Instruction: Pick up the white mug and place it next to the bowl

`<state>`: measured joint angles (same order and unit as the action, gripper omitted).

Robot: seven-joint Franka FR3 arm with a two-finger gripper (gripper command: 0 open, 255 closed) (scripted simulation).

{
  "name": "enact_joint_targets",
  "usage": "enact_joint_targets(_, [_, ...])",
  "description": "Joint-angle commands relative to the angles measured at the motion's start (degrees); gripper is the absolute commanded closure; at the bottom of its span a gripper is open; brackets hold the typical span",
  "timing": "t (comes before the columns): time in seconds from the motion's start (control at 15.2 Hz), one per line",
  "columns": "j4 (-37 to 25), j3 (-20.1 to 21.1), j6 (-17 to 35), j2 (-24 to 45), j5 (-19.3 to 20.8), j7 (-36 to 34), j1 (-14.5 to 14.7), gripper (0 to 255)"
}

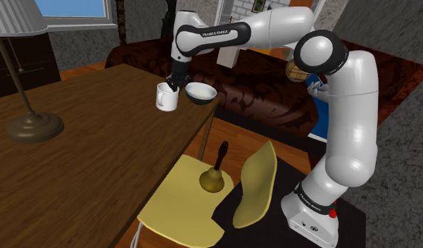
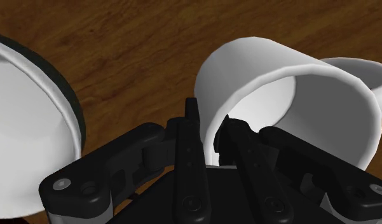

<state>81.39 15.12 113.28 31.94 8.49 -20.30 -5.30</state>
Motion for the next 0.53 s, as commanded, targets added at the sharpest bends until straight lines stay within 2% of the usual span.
enact_joint_targets(0.0, [0.6,-0.1,1.2,0.5,0.1,0.0,-0.1,255])
enact_joint_targets(0.46, [1.8,-0.2,3.0,1.2,0.4,-0.1,0.0,255])
